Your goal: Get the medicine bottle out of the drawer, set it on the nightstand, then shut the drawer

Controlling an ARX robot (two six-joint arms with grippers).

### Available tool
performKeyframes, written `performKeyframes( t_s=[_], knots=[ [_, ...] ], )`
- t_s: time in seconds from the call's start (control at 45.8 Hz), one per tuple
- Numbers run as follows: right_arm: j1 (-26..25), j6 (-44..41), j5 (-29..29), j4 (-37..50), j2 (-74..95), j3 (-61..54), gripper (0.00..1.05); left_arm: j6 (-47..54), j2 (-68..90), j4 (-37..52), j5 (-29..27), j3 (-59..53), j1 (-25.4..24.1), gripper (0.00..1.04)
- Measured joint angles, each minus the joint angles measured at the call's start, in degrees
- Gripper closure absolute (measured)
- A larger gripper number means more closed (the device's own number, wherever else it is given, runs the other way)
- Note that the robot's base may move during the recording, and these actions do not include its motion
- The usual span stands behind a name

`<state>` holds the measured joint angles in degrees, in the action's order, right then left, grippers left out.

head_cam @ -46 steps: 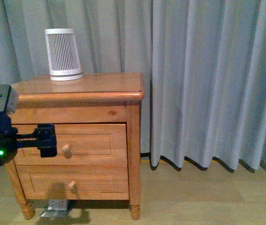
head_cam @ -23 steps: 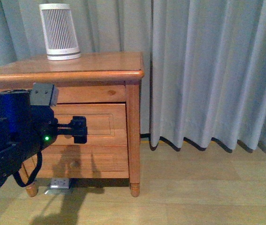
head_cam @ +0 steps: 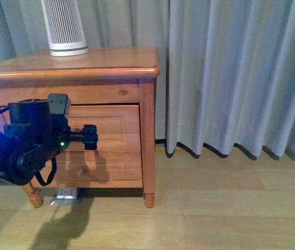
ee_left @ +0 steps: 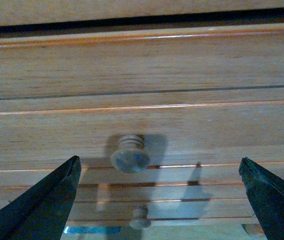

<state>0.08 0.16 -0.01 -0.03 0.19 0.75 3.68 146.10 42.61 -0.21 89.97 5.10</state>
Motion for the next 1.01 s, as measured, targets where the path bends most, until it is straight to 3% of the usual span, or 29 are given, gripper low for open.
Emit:
performKeyframes(
  t_s=[0.677, 1.005],
  knots=[
    [0.0, 0.0, 0.0, 0.0, 0.0, 0.0, 0.07, -0.07, 8.07, -5.88, 0.15, 12.41, -0.72, 0.08],
    [0.0, 0.0, 0.0, 0.0, 0.0, 0.0, 0.07, 0.35, 8.11, -5.49, -0.57, 12.52, -1.38, 0.67]
  ],
)
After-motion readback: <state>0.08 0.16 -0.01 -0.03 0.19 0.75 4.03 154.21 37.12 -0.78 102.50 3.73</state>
